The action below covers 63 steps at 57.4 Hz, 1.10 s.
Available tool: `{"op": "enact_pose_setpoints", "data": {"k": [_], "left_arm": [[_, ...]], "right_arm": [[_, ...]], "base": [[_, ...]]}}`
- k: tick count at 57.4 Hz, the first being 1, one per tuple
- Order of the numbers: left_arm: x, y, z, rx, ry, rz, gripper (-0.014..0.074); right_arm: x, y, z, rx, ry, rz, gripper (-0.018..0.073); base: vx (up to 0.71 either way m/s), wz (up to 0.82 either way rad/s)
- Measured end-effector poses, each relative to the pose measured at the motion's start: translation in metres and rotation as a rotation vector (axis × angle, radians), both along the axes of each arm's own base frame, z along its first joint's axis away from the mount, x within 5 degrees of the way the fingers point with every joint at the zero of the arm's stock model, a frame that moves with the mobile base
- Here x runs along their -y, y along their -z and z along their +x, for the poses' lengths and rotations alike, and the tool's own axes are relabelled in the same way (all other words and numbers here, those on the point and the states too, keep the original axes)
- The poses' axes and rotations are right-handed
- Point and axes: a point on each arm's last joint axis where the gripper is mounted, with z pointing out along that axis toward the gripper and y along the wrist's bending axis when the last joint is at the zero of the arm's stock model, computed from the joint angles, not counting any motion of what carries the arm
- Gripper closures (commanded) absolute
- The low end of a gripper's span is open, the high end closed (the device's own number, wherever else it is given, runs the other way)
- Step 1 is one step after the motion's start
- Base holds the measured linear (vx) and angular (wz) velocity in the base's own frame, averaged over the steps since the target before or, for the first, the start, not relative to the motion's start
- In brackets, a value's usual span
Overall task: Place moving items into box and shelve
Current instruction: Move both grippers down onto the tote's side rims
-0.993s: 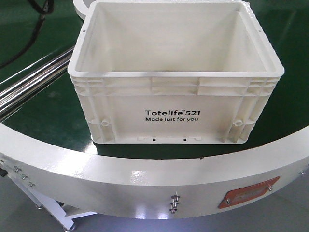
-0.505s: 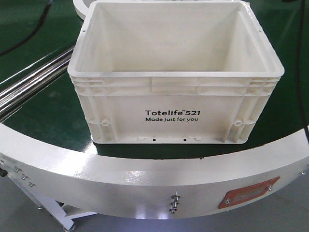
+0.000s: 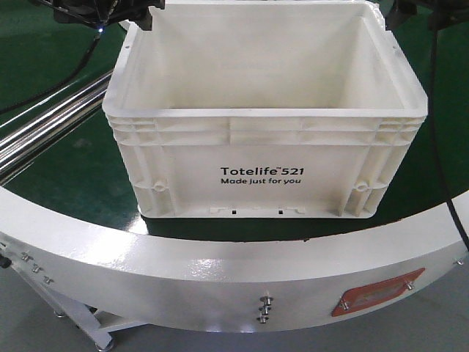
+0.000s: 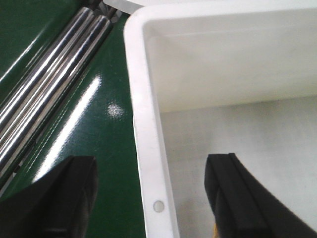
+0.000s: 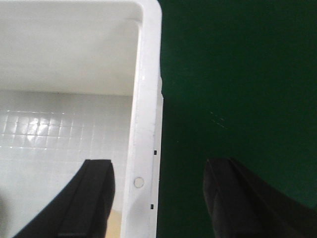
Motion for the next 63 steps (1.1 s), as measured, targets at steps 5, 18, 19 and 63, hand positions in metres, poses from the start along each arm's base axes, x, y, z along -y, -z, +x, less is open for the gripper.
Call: {"op": "enact_pose_setpoints", "data": {"k": [5,18,19,63], "left_arm": [[-0.001,0.0,0.0,0.001,-0.009,0.001,0.0041],[-0.001,0.0,0.0,0.004,-0.012,0.0,0.0041],[-0.001,0.0,0.0,0.005,-0.012,0.0,0.0041],[0.005,0.034,0.018,-0.085,-0.014,0.029,0.0146]], "right_arm": [[0.0,0.0,0.0,0.0,0.006,0.001,0.0106],[-0.002,0.012,0.009,-0.035,0.01,0.028,0.0106],[-0.003,0.013,0.009,-0.039,0.01,0.03,0.0106],[-0.006,0.05,0.028,-0.151,0.008,0.045,0.0107]], "base": [[0.0,0.0],[0.0,0.0],[0.0,0.0],[0.0,0.0]]}}
